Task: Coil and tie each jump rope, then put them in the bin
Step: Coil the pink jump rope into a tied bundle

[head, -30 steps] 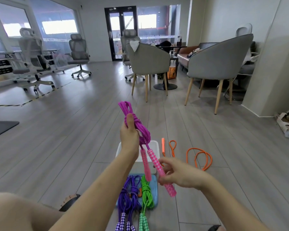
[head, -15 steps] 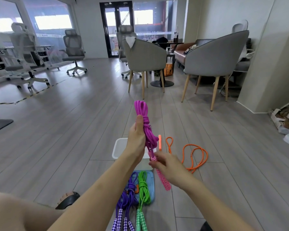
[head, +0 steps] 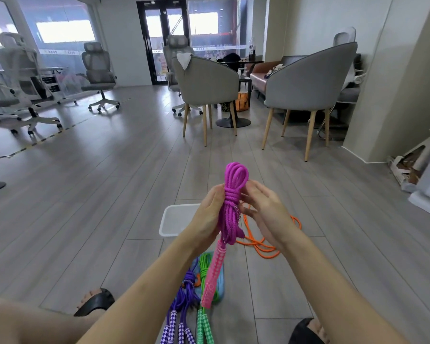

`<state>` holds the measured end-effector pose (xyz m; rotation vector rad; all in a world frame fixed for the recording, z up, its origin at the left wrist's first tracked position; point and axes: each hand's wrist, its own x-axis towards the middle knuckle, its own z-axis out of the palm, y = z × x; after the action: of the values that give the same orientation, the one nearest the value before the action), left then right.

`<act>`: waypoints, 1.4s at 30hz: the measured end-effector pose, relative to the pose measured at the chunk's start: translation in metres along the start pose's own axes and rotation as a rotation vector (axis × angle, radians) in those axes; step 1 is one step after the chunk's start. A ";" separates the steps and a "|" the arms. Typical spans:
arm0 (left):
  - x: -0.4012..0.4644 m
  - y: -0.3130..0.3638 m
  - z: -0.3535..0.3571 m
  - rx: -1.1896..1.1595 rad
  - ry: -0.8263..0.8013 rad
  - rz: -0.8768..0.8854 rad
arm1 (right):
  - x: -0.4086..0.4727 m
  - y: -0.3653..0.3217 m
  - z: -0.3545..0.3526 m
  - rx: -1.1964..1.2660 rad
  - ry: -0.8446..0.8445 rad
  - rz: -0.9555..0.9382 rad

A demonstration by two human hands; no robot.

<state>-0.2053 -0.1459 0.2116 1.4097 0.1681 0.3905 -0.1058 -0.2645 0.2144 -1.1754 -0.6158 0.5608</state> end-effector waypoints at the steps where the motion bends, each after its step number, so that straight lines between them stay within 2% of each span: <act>1: 0.000 -0.002 0.003 0.002 -0.002 -0.015 | -0.002 -0.003 0.003 0.066 -0.004 -0.007; 3: -0.001 -0.004 0.008 0.022 -0.031 -0.045 | -0.003 -0.006 0.004 0.139 0.022 -0.005; 9: -0.003 0.001 0.023 0.114 -0.075 -0.069 | -0.006 -0.016 -0.004 0.094 0.087 -0.043; 14: -0.005 0.007 0.030 0.210 -0.105 -0.025 | -0.004 -0.022 -0.004 -0.133 0.267 -0.181; 16: -0.005 0.008 0.032 0.276 -0.080 0.030 | -0.004 -0.025 -0.002 -0.250 0.329 -0.225; 19: -0.006 0.004 0.033 0.416 -0.031 0.133 | -0.004 -0.024 0.002 -0.302 0.408 -0.222; 23: -0.009 -0.008 0.033 0.628 0.020 0.234 | -0.005 -0.019 -0.001 -0.373 0.466 -0.201; 26: -0.007 -0.011 0.033 0.613 0.046 0.214 | -0.009 -0.022 -0.001 -0.477 0.446 -0.274; 28: -0.006 -0.009 0.032 0.466 0.040 0.139 | -0.010 -0.025 -0.003 -0.419 0.358 -0.276; 31: -0.009 -0.006 0.029 0.170 -0.057 0.028 | -0.009 -0.029 -0.008 -0.233 0.266 -0.180; 33: -0.012 -0.009 0.027 0.066 -0.112 0.006 | -0.010 -0.027 -0.007 -0.100 0.225 -0.119; 35: -0.015 -0.018 0.025 0.086 -0.155 -0.001 | -0.010 -0.025 -0.003 0.030 0.191 -0.081; 38: -0.020 -0.038 0.028 0.174 -0.211 0.007 | -0.010 -0.024 0.000 0.086 0.193 -0.052; 42: -0.022 -0.062 0.031 0.247 -0.114 0.017 | -0.007 -0.020 -0.001 0.114 0.214 -0.028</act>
<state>-0.2050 -0.1900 0.1528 1.6734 0.1141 0.3101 -0.1082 -0.2763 0.2323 -1.1000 -0.4116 0.4335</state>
